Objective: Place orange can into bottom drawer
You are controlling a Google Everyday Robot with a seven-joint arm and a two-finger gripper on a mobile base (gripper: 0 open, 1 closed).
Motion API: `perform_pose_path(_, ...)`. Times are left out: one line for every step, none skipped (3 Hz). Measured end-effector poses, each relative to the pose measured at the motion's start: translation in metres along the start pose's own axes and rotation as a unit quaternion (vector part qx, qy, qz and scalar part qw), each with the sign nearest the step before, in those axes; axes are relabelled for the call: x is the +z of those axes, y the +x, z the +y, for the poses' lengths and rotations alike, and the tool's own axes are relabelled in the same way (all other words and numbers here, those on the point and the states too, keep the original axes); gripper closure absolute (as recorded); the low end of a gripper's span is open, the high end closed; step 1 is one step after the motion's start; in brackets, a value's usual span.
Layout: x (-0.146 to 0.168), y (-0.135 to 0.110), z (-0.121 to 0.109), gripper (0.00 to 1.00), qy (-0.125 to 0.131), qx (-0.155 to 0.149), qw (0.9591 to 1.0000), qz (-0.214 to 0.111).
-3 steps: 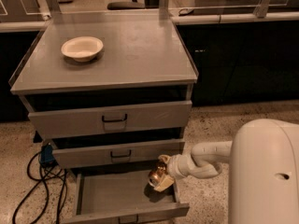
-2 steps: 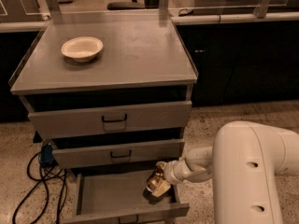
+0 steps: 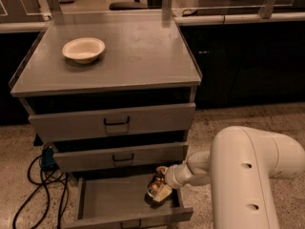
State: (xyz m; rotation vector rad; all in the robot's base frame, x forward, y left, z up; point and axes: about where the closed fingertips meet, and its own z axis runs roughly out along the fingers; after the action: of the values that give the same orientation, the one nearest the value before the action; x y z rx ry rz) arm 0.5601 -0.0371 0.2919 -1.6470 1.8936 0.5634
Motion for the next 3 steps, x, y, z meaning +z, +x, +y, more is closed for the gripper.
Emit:
perform_pose_path(0.032, 0.001, 0.0, 1.0, -0.031, -0.014, 0.9993, -0.016)
perform_pose_path(0.032, 0.001, 0.0, 1.0, -0.031, -0.014, 0.9993, -0.016)
perform_pose_path(0.042, 0.009, -0.001, 1.0, -0.002, -0.024, 0.9997, -0.01)
